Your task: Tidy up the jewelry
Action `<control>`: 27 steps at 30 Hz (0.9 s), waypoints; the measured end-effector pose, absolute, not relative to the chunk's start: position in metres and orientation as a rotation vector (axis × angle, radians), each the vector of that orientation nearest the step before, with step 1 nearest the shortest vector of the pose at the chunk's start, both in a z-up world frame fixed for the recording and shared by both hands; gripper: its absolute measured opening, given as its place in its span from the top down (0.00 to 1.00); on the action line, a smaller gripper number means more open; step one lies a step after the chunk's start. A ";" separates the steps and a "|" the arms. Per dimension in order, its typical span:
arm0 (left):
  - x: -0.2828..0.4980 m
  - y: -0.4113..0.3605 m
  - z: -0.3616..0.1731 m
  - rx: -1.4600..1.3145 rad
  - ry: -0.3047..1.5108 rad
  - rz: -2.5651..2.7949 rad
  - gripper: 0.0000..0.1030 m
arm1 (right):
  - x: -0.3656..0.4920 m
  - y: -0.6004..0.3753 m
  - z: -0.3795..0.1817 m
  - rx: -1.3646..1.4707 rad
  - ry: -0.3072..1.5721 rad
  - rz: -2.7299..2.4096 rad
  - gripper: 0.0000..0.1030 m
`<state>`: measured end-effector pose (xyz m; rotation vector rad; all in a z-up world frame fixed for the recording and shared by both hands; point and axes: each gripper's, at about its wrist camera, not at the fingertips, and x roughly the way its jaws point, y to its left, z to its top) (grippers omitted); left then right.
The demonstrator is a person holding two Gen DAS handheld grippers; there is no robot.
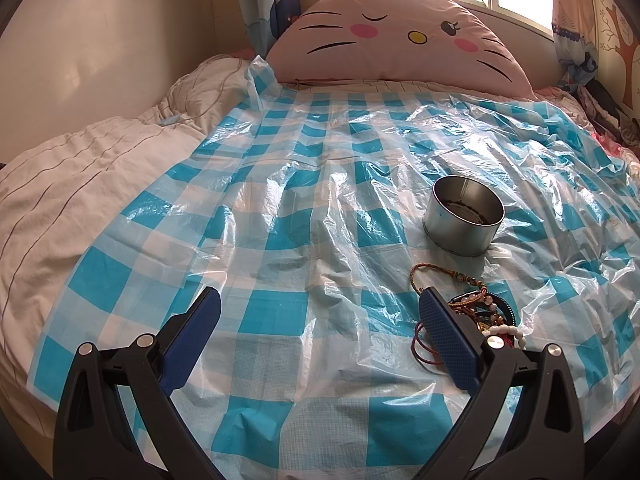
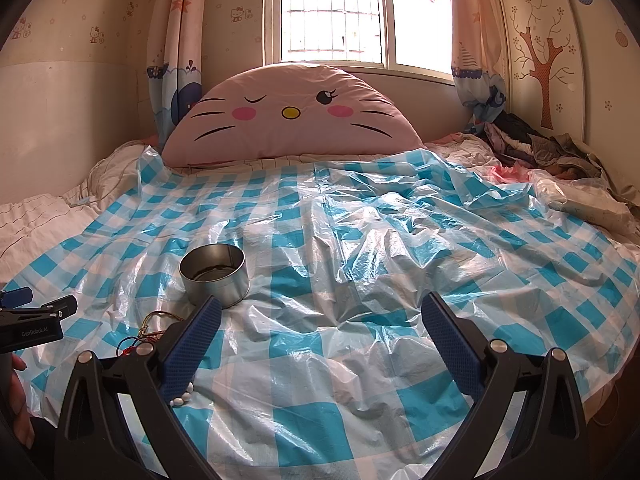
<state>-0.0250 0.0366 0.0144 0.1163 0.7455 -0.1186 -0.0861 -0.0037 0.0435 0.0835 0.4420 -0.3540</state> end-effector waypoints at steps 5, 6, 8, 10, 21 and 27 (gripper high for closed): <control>-0.025 0.037 0.014 0.118 0.746 -0.119 0.07 | -0.087 -0.003 0.044 0.086 0.442 -0.354 0.07; -0.025 0.036 0.014 0.117 0.745 -0.118 0.07 | -0.086 -0.004 0.044 0.085 0.442 -0.354 0.07; -0.025 0.037 0.014 0.117 0.746 -0.118 0.07 | -0.087 -0.004 0.044 0.085 0.442 -0.354 0.07; -0.025 0.036 0.014 0.117 0.745 -0.118 0.07 | -0.087 -0.004 0.044 0.085 0.443 -0.354 0.07; -0.025 0.036 0.014 0.117 0.745 -0.118 0.07 | -0.086 -0.005 0.044 0.087 0.442 -0.354 0.07; -0.025 0.036 0.014 0.118 0.746 -0.118 0.07 | -0.087 -0.006 0.044 0.089 0.442 -0.353 0.07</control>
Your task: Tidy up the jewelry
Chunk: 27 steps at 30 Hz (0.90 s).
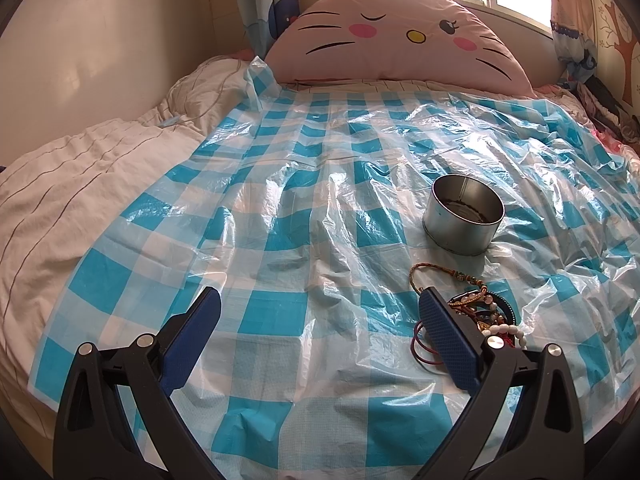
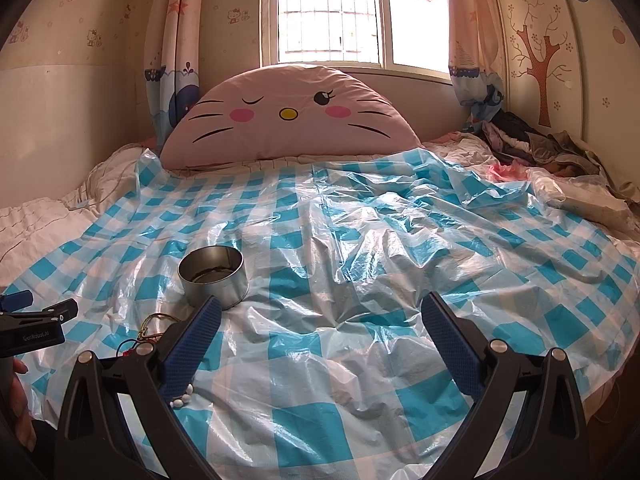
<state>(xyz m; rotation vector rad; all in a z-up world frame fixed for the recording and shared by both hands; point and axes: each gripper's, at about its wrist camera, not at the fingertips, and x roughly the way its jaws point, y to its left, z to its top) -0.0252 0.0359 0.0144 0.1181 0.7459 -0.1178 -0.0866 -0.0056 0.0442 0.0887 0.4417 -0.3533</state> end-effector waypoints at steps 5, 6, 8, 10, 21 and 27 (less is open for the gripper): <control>-0.025 0.036 0.014 0.120 0.745 -0.117 0.07 | -0.087 -0.006 0.044 0.090 0.442 -0.353 0.07; -0.025 0.036 0.014 0.119 0.746 -0.118 0.07 | -0.087 -0.006 0.044 0.090 0.442 -0.353 0.07; -0.025 0.036 0.014 0.118 0.746 -0.117 0.07 | -0.087 -0.006 0.044 0.089 0.442 -0.352 0.07; -0.025 0.036 0.014 0.118 0.746 -0.117 0.07 | -0.088 -0.006 0.044 0.088 0.442 -0.352 0.07; -0.018 0.040 0.015 0.128 0.747 -0.112 0.07 | -0.077 -0.010 0.043 0.162 0.471 -0.325 0.07; -0.008 0.053 0.015 0.100 0.756 -0.126 0.07 | -0.071 0.004 0.047 0.146 0.461 -0.298 0.07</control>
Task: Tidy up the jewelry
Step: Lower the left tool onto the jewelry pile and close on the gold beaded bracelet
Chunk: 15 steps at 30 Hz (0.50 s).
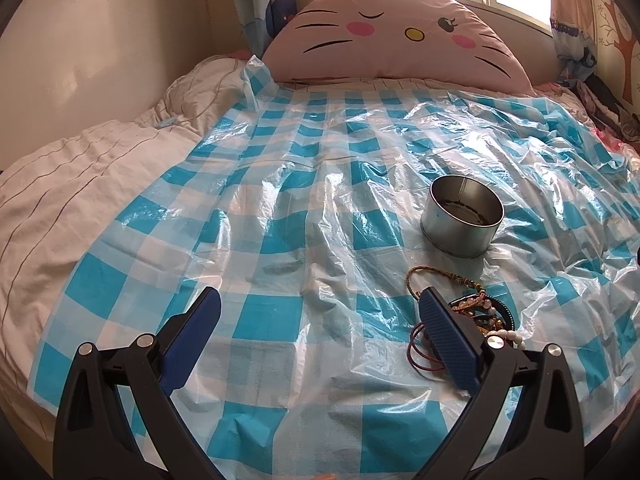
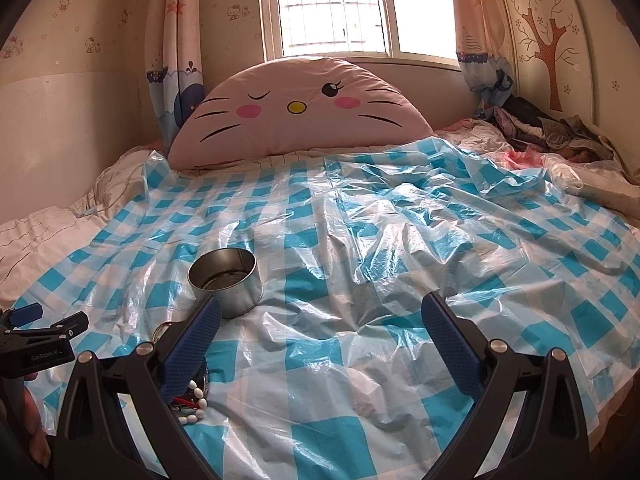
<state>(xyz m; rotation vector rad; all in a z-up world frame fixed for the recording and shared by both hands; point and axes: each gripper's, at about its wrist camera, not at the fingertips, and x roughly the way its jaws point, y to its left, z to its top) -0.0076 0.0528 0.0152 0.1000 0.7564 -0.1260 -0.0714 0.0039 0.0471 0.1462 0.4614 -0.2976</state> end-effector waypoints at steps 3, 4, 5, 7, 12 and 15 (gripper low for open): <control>0.001 0.064 0.016 0.061 0.760 -0.118 0.07 | -0.064 0.014 0.048 0.148 0.460 -0.280 0.07; 0.005 0.069 0.016 0.053 0.763 -0.111 0.07 | -0.059 0.018 0.048 0.152 0.465 -0.273 0.07; 0.010 0.074 0.015 0.048 0.766 -0.102 0.07 | -0.054 0.020 0.047 0.157 0.474 -0.266 0.07; 0.020 0.085 0.014 0.037 0.771 -0.080 0.07 | -0.043 0.021 0.045 0.169 0.502 -0.254 0.07; 0.038 0.105 0.012 0.042 0.772 -0.049 0.07 | -0.021 0.032 0.035 0.201 0.563 -0.202 0.07; 0.046 0.115 0.011 0.077 0.770 -0.044 0.07 | -0.009 0.037 0.030 0.211 0.607 -0.162 0.07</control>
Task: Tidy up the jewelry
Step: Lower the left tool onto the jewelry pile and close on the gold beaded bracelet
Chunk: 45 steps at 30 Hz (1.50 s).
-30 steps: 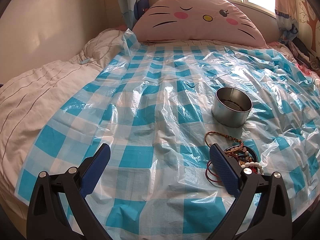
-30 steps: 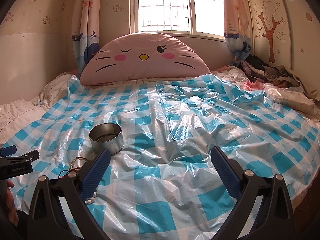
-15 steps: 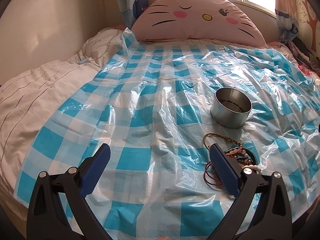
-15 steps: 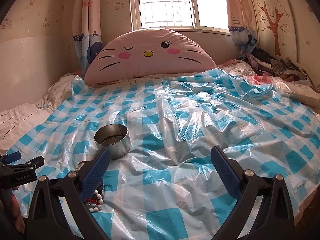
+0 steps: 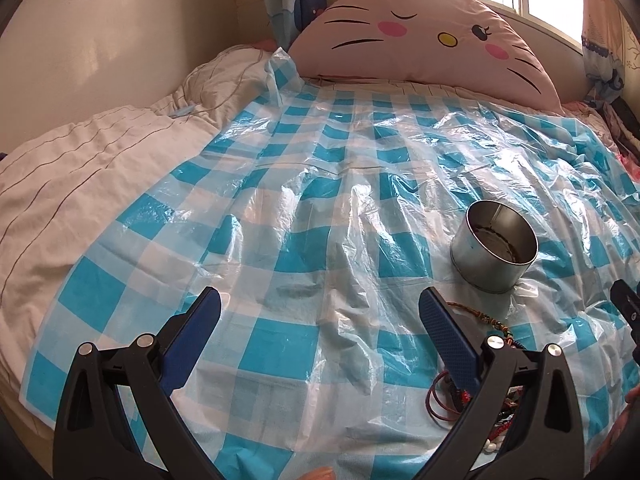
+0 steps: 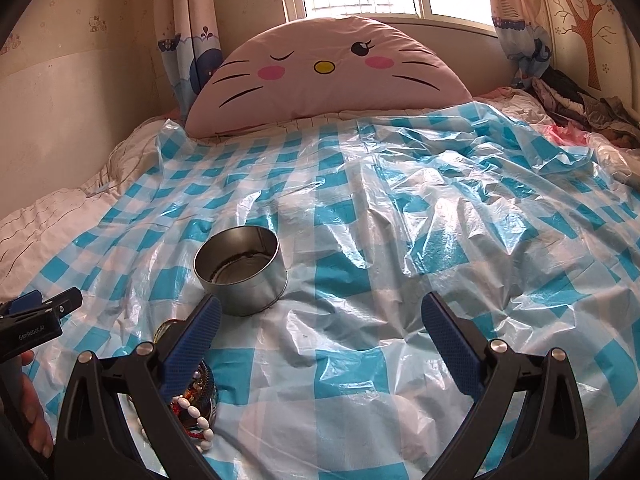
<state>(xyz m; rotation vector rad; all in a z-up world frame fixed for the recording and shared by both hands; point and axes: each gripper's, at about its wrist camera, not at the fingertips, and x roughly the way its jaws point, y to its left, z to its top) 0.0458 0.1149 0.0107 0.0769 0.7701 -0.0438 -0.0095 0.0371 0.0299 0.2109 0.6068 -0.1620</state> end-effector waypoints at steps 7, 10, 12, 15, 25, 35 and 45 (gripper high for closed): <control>0.055 0.151 0.010 0.140 0.751 -0.085 0.07 | -0.012 0.084 0.029 0.145 0.666 -0.046 0.07; 0.060 0.170 0.009 0.165 0.746 -0.106 0.07 | -0.018 0.102 0.033 0.095 0.669 -0.040 0.07; 0.064 0.186 0.010 0.175 0.740 -0.117 0.07 | -0.025 0.110 0.036 0.076 0.667 -0.039 0.07; 0.072 0.212 0.010 0.176 0.738 -0.130 0.07 | -0.028 0.118 0.039 0.064 0.667 -0.043 0.07; 0.104 0.300 0.013 0.170 0.750 -0.169 0.07 | -0.010 0.080 0.031 0.102 0.669 -0.063 0.07; 0.134 0.404 0.009 0.156 0.781 -0.237 0.07 | -0.010 0.076 0.031 0.121 0.658 -0.069 0.07; 0.161 0.485 -0.015 0.078 0.943 -0.389 0.20 | -0.012 0.058 0.030 0.213 0.640 -0.089 0.07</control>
